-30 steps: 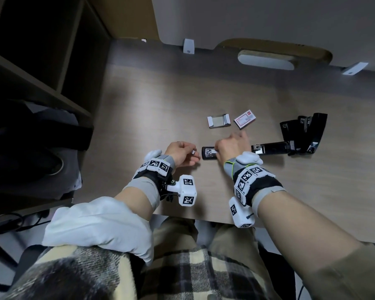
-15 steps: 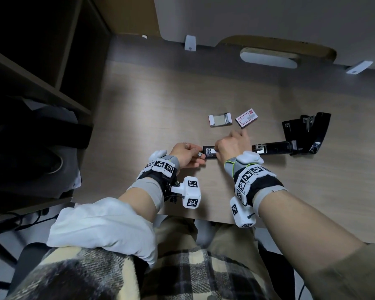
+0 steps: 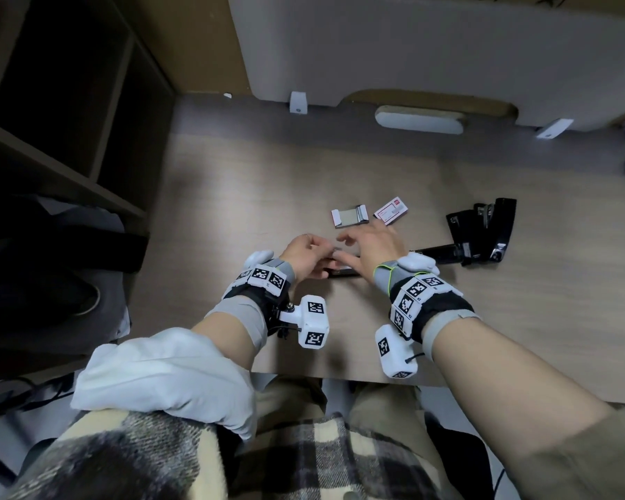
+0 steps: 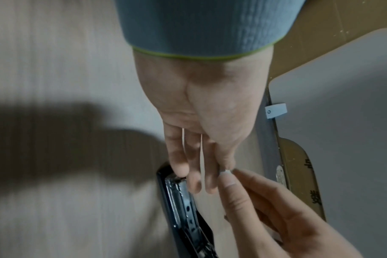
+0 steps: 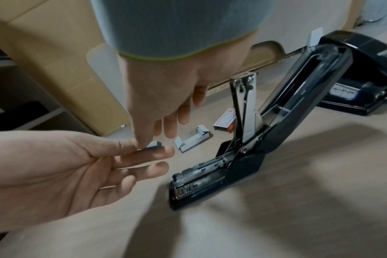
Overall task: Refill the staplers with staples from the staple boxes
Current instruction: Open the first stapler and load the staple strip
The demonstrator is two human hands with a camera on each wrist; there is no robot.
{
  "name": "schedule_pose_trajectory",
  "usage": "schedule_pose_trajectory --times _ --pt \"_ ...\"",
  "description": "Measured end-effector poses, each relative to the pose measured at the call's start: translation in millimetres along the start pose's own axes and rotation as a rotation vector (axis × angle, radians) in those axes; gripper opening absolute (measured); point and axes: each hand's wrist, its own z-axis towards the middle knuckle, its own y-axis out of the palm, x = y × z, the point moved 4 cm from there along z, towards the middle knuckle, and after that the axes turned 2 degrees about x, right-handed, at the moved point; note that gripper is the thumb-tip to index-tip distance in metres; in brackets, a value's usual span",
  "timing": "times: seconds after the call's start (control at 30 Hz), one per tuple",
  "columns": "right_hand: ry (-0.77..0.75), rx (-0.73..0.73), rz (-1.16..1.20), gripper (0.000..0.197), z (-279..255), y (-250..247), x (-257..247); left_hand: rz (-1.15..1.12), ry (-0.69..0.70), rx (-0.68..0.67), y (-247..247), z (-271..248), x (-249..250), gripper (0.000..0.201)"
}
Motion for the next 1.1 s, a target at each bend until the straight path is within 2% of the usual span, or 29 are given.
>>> schedule_pose_trajectory --times 0.13,0.23,0.33,0.43,0.53,0.63,0.8,0.93,1.0,1.1 --pt "0.051 0.04 0.068 0.018 -4 -6 12 0.094 0.044 -0.005 10 0 12 0.02" --pt "0.083 0.032 0.093 0.014 -9 -6 19 0.159 0.072 -0.011 15 2 13 0.021" --pt "0.091 0.044 0.091 0.017 -12 -5 20 0.187 0.08 0.036 17 3 13 0.024" --pt "0.1 0.06 0.116 0.031 -17 -8 21 0.18 0.072 0.095 17 3 17 0.028" --pt "0.136 0.026 0.15 0.031 -17 -7 28 0.231 0.026 0.051 20 0 18 0.028" --pt "0.091 0.021 0.041 0.023 -14 -8 28 0.24 -0.002 0.06 23 -2 20 0.027" --pt "0.092 0.017 0.014 0.023 -15 -14 27 0.26 0.115 0.022 24 -5 23 0.018" --pt "0.098 0.084 0.017 0.034 -21 -18 31 0.298 0.102 0.013 31 -2 25 0.024" --pt "0.108 0.067 -0.021 0.034 -19 -18 33 0.295 0.086 0.015 34 -2 25 0.024" --pt "0.098 0.001 -0.126 0.03 -16 -10 36 0.238 0.038 0.14 29 1 20 0.027"
